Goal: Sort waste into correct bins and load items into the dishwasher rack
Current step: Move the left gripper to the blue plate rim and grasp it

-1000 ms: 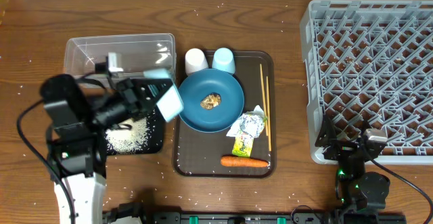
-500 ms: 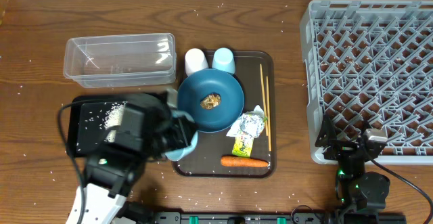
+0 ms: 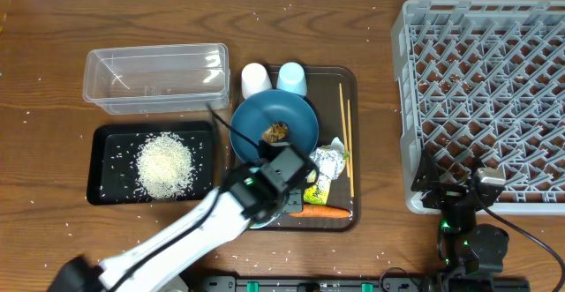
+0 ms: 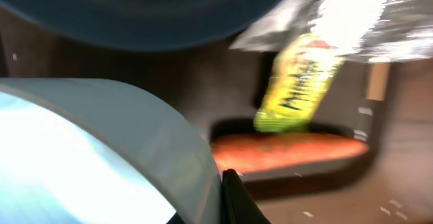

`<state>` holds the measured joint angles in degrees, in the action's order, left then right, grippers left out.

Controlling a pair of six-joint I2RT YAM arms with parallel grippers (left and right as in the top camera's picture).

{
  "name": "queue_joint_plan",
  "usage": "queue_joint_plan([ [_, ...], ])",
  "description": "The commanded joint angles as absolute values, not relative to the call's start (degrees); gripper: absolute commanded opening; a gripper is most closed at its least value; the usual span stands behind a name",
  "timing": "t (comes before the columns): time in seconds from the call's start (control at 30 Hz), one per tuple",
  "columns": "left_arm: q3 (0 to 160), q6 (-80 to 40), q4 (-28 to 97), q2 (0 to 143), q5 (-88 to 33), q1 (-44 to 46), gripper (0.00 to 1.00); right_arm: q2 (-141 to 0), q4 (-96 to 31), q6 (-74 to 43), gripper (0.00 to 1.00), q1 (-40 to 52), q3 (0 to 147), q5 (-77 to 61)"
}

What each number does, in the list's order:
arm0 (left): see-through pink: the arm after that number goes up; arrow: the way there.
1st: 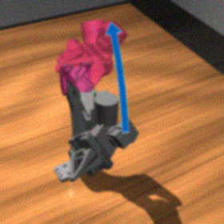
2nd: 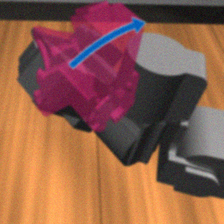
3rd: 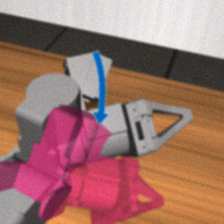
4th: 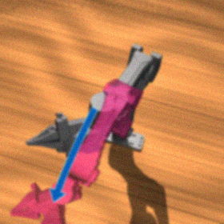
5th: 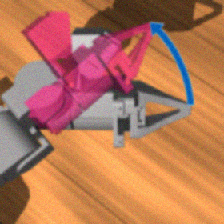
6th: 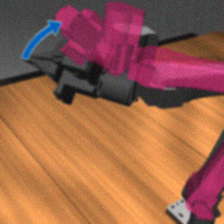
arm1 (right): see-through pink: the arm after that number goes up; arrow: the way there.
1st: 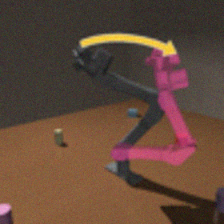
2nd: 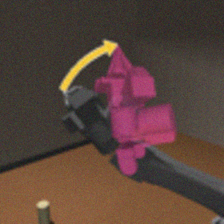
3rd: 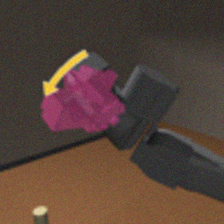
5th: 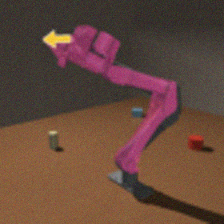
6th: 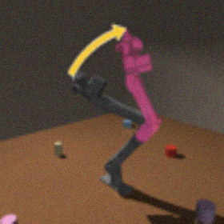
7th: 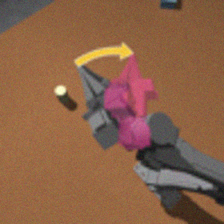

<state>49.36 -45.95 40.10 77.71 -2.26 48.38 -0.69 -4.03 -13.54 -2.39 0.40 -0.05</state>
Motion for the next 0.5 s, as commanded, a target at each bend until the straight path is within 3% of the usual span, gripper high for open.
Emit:
queue_joint_plan([
  [0.0, 49.98, -49.84, 40.23, 82.17, 0.05, 48.64, 0.06, -0.49, -4.27, -13.21, 0.99, -3.36, 0.32, 0.14],
  [0.13, 49.98, -49.87, 40.18, 85.52, -0.23, 48.64, 0.08, -0.49, -4.27, -13.21, 0.99, -3.36, 0.32, 0.14],
  [0.2, 49.98, -49.87, 40.18, 86.50, -0.49, 48.64, 0.26, -0.49, -4.27, -13.21, 0.99, -3.36, 0.32, 0.14],
  [0.47, 50.26, -49.56, 40.25, 86.78, -0.91, 48.62, 0.28, -0.49, -4.27, -13.21, 0.99, -3.36, 0.32, 0.14],
])
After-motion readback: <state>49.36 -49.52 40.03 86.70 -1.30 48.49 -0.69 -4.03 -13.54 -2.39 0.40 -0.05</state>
